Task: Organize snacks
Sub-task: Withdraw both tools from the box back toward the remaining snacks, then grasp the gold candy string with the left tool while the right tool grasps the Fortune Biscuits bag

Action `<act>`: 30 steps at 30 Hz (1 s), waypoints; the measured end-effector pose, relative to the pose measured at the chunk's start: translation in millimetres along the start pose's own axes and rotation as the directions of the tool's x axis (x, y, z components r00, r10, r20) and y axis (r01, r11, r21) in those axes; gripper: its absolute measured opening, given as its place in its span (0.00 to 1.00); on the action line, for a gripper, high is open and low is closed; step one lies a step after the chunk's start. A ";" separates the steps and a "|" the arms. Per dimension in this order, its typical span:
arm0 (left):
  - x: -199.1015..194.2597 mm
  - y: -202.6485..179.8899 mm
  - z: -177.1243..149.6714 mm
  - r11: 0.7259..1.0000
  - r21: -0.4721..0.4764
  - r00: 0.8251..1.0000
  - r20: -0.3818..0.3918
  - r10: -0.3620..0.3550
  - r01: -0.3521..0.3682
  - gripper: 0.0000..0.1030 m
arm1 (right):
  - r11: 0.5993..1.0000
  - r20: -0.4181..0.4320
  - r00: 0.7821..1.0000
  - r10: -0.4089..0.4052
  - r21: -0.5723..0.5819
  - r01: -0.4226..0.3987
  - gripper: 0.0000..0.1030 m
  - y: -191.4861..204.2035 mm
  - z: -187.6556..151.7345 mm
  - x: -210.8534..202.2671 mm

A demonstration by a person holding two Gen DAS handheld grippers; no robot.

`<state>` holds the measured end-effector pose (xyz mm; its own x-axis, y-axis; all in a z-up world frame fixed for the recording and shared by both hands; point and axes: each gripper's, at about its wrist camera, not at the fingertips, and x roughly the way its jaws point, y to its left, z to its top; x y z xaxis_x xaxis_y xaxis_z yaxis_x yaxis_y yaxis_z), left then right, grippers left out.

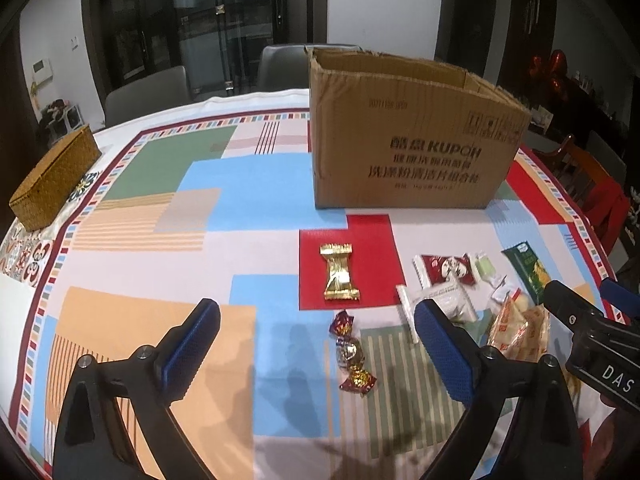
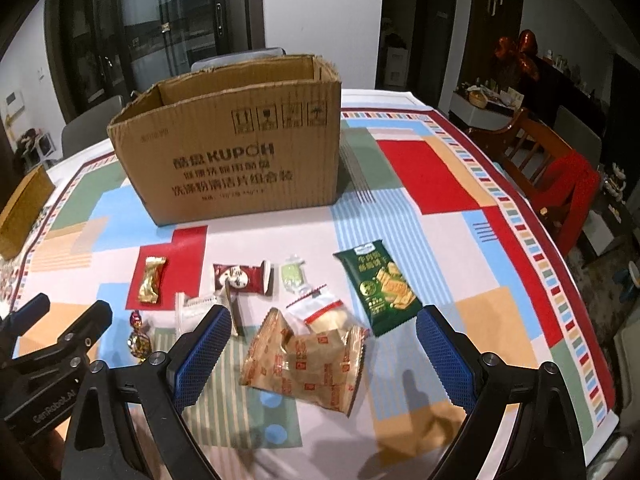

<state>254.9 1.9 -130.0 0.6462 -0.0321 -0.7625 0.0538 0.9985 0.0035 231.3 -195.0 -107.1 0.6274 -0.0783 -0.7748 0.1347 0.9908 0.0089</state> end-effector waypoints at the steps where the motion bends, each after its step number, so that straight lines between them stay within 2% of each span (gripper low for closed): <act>1: 2.0 -0.3 -1.5 1.000 -0.002 1.000 -0.005 -0.001 0.001 0.95 | 1.000 -0.005 1.000 0.000 0.000 0.000 0.92 0.6 -1.4 1.7; 21: 37.2 -4.2 -25.4 0.999 -0.045 0.996 -0.087 0.011 -0.015 0.81 | 0.999 -0.082 0.996 -0.024 0.037 0.028 0.92 3.2 -17.3 29.5; 30: 47.0 -3.1 -30.2 0.998 -0.062 0.994 -0.109 0.002 -0.009 0.70 | 0.997 -0.128 0.991 -0.042 0.060 0.050 0.92 6.4 -24.4 47.5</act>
<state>262.2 -1.4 -185.4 0.5598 -0.0250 -0.8282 0.0008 0.9996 -0.0296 243.3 -189.7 -159.3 0.5177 -0.1051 -0.8491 0.2114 0.9774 0.0079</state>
